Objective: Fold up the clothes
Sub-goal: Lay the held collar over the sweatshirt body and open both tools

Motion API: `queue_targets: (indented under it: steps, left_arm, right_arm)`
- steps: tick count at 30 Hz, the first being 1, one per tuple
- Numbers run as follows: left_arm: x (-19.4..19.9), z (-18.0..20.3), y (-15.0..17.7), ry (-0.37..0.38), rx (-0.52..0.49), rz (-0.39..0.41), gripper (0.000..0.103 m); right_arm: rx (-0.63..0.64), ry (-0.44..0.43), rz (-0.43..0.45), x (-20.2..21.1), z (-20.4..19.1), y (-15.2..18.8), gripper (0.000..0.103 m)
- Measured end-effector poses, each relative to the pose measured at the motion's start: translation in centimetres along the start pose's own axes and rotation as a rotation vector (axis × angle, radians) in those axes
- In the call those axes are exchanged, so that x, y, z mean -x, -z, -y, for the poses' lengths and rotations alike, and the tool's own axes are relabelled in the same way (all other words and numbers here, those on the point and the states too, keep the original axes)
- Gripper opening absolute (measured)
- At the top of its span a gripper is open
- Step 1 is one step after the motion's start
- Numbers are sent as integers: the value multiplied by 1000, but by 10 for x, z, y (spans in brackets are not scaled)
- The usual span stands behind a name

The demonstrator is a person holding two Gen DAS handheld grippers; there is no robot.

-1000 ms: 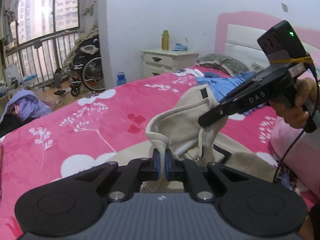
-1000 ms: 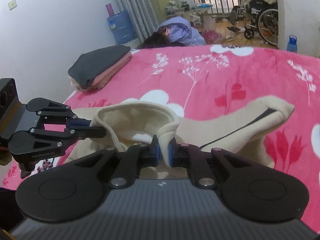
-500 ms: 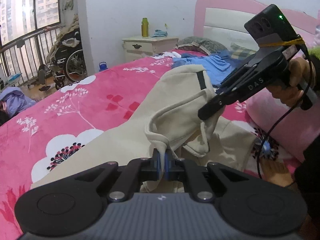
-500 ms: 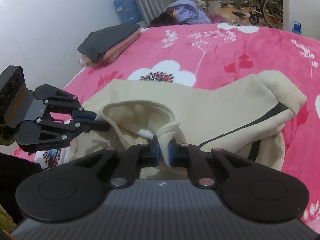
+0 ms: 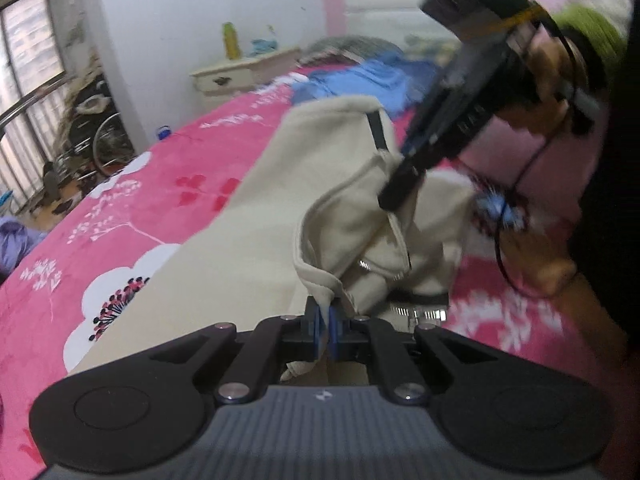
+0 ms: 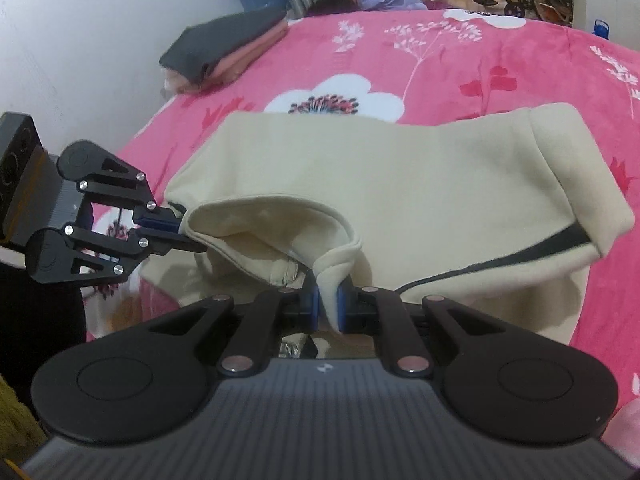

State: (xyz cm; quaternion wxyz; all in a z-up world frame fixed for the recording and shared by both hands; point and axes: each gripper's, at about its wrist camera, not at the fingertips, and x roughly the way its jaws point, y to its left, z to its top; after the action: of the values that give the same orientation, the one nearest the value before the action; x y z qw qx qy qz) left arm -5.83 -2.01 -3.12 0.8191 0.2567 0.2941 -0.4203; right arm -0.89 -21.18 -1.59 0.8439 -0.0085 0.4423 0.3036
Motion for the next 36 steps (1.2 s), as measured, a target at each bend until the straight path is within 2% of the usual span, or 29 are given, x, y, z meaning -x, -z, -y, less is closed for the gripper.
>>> queue_targets:
  steps: [14, 19, 23, 24, 26, 28, 32, 36]
  left_arm:
    - [-4, 19, 22, 44, -82, -59, 6]
    - [-9, 33, 35, 36, -168, -88, 8]
    - [-7, 41, 42, 56, -185, -117, 19]
    - [-4, 42, 44, 65, -182, -124, 21]
    - [2, 43, 47, 82, -182, -139, 22]
    - [8, 42, 51, 100, -177, -160, 22]
    - [23, 29, 53, 84, -140, -198, 22]
    - [40, 4, 36, 22, -66, -148, 22]
  right_arm:
    - [116, 18, -83, -4, -20, 31, 7]
    - [308, 101, -128, -13, -41, 46, 13]
    - [535, 163, -168, -15, -65, 64, 33]
    - [593, 178, -178, -16, -72, 69, 34]
    - [603, 150, -185, -7, -70, 64, 40]
    - [605, 117, -191, 3, -68, 58, 41]
    - [609, 52, -203, 23, -64, 47, 41]
    - [613, -14, -215, 43, -59, 35, 39]
